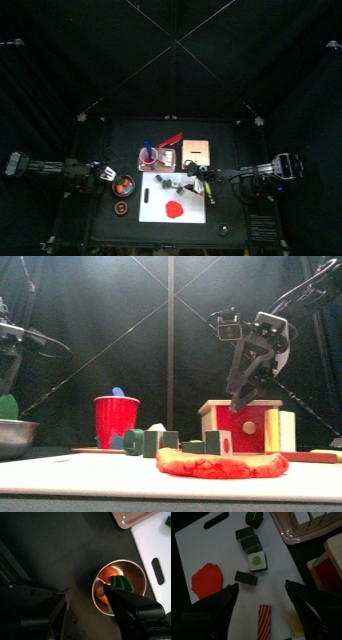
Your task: Move soy sauce bowl onto cutting board
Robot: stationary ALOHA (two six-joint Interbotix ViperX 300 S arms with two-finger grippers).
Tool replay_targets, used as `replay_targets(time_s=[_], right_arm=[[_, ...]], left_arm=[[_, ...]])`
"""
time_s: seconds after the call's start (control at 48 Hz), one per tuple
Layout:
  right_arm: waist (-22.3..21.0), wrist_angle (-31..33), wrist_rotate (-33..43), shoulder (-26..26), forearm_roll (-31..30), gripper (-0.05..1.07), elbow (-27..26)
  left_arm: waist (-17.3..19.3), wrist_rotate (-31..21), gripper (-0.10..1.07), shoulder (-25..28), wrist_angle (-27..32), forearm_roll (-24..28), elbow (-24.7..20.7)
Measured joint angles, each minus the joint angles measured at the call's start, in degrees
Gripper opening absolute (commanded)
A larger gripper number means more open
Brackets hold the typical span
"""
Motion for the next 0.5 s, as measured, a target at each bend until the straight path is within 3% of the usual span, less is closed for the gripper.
replay_targets(time_s=[0.208, 0.333, 0.5], right_arm=[[0.18, 0.0, 0.0, 0.18, 0.0, 1.03, -0.09], [0.18, 0.0, 0.0, 0.62, 0.0, 1.03, -0.44], [0.18, 0.0, 0.0, 1.49, 0.0, 1.03, -0.97]], left_arm=[[-0.35, 1.58, 0.89, 0.0, -4.83, -5.45, 2.46], [-0.44, 2.11, 0.89, 0.53, -10.11, -5.8, 3.87], [-0.44, 2.29, 0.89, 5.1, -16.35, -5.71, 5.54]])
